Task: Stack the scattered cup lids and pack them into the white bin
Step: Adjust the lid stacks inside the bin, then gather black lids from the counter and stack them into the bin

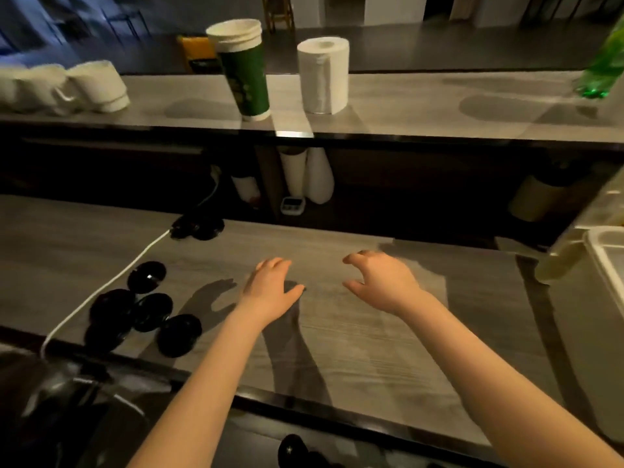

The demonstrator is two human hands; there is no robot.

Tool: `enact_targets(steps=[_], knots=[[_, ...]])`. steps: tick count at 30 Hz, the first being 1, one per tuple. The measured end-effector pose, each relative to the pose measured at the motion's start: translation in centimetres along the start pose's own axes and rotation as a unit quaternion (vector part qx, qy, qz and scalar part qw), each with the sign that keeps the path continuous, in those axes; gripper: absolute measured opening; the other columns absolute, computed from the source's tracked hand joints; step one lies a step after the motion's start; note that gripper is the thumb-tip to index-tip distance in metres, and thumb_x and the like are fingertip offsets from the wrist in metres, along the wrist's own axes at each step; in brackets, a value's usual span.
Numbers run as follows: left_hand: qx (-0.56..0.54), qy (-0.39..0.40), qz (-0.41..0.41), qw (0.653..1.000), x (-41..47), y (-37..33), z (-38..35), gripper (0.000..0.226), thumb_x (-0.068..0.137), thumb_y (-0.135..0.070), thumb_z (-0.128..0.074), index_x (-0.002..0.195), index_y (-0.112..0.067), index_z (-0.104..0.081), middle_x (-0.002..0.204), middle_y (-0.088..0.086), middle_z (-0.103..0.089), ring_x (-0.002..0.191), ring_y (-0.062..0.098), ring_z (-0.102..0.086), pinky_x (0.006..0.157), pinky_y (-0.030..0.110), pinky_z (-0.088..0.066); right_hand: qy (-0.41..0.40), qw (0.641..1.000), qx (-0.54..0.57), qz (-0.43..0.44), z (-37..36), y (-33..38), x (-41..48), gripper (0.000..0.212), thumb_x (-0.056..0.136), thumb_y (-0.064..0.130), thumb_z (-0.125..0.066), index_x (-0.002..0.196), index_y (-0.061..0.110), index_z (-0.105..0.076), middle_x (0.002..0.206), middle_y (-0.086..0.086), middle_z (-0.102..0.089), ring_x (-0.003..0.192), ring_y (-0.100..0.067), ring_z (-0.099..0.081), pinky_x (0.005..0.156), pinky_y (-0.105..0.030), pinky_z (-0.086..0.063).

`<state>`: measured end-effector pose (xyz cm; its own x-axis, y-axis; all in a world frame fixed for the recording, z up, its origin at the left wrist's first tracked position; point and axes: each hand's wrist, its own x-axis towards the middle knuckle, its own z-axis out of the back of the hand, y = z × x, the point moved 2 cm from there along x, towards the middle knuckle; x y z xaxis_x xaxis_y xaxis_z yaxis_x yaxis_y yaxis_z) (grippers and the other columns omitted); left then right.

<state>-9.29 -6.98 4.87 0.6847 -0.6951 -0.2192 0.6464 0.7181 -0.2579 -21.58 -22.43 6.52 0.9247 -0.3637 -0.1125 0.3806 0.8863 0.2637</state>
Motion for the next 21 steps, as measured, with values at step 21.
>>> enact_targets(steps=[21], knots=[[-0.006,0.133,0.131,0.982,-2.4,24.8,-5.6,0.097,0.076,-0.04,-0.073,0.149,-0.016,-0.014,0.155,0.007,-0.021,0.141,0.029,-0.021,0.111,0.04,-0.032,0.115,0.992,0.047,-0.011,-10.6,15.3,6.4,0.047,0.093,0.037,-0.05,0.137,0.02,-0.044,0.14,-0.001,-0.049,0.125,-0.023,-0.049,0.095,-0.035,-0.045]])
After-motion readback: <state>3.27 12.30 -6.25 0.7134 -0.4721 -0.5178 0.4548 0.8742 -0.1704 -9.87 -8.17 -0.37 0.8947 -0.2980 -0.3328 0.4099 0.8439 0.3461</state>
